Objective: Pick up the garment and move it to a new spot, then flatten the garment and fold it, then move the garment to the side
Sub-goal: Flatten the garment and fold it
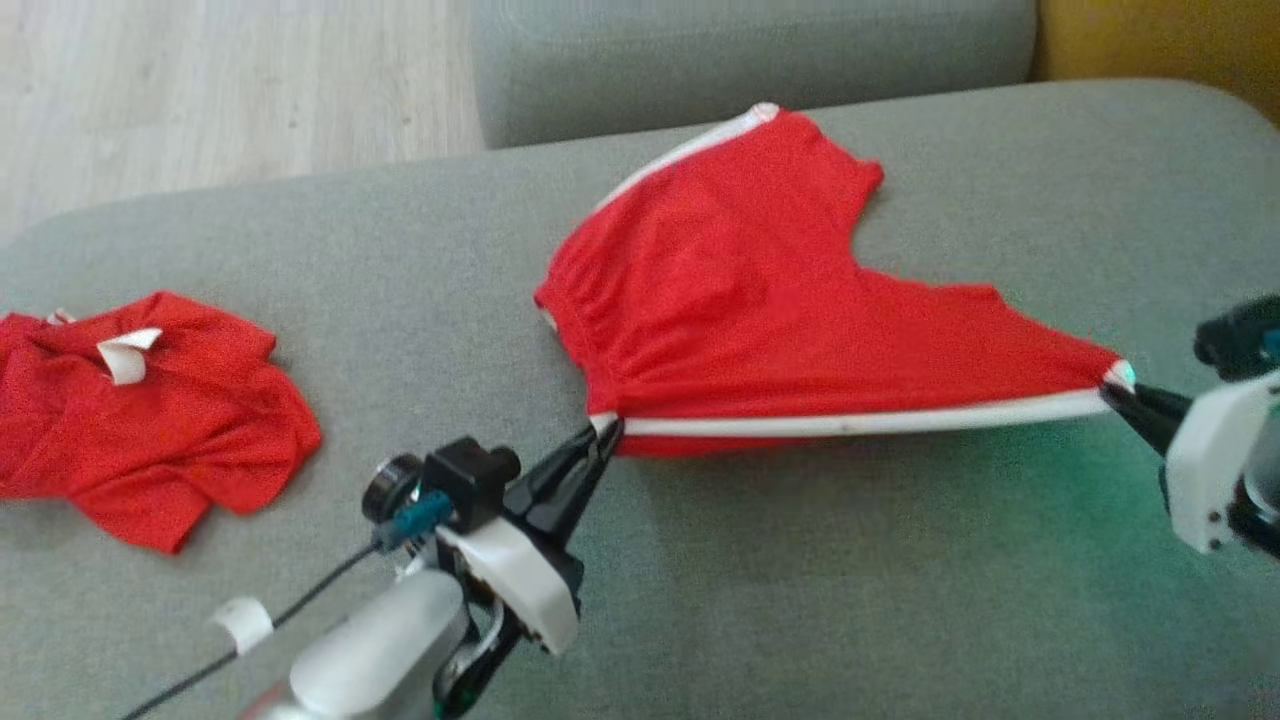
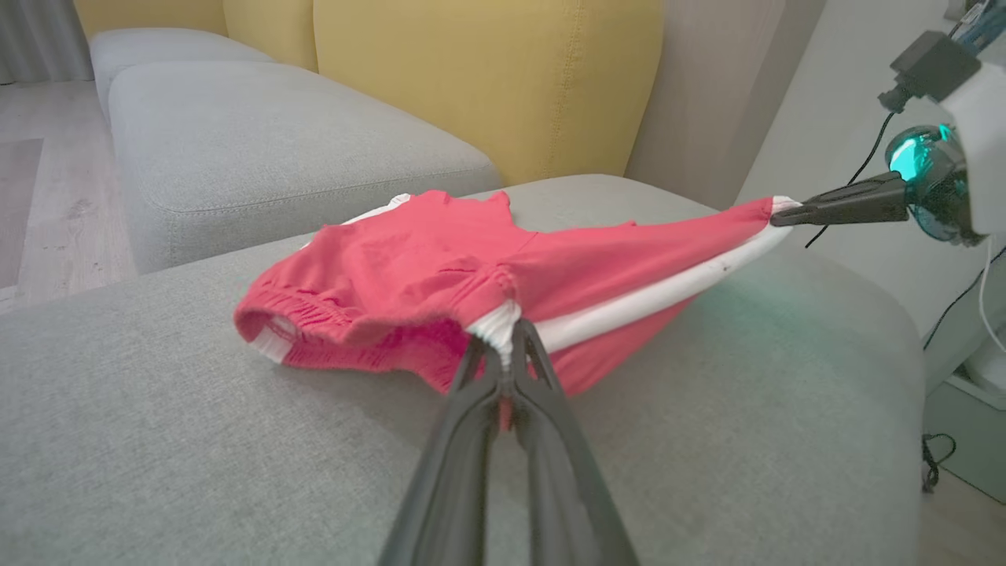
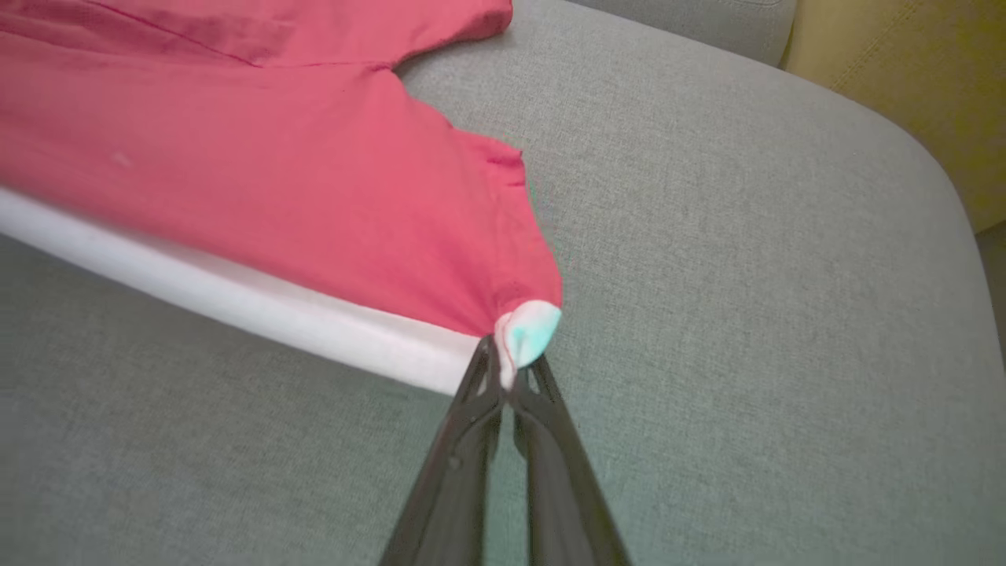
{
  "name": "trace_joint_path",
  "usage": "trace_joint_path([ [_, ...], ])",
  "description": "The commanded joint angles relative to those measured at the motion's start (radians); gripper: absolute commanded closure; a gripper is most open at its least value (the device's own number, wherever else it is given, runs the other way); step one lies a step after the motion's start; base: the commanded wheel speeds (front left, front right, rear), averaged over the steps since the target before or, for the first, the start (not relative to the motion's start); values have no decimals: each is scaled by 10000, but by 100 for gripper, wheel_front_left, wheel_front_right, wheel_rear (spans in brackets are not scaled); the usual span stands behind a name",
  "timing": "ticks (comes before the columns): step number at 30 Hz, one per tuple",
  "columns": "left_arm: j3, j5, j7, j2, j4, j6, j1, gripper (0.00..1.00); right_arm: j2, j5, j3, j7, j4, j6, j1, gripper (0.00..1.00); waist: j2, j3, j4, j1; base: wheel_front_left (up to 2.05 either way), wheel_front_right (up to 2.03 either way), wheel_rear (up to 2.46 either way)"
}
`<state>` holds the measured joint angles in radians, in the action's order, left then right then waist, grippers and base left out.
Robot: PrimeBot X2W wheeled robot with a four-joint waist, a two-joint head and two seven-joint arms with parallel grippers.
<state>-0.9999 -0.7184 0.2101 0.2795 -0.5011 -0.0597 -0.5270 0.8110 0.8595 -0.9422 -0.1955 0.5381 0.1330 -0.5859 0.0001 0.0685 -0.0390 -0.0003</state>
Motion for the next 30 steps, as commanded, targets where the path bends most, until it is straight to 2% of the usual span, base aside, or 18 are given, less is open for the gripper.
trace_joint_path([
  [1, 460, -151, -80, 634, 579, 323, -133, 100, 946, 151, 336, -51, -226, -23, 324, 100, -1, -165, 31, 3, 0, 0, 0],
  [6, 572, -116, -309, 987, 1589, 925, 80, 100, 1218, 12, 1153, 232, -983, -23, 698, 100, -1, -60, 116, 3, 0, 0, 0],
  [8, 622, -117, -333, 1016, 1705, 1027, 55, 100, 1211, -181, 1338, 291, -1031, -23, 676, 100, -1, 2, 148, 3, 0, 0, 0],
  [15, 1093, -149, -496, 893, 2029, 1611, -660, 100, 707, -1392, 2820, 461, -913, -23, 29, 100, -1, 996, 609, 3, 0, 0, 0],
  [22, 1182, 52, -681, 492, 1774, 1752, -1694, 100, -88, -2658, 3779, 449, -404, -23, -1456, 100, -1, 2161, 1317, 3, 0, 0, 0],
  [30, 1200, 132, -742, -401, 875, 1642, -2973, 100, -486, -3835, 3811, 130, 624, -23, -3404, 100, -1, 3451, 2224, 3, 0, 0, 0],
])
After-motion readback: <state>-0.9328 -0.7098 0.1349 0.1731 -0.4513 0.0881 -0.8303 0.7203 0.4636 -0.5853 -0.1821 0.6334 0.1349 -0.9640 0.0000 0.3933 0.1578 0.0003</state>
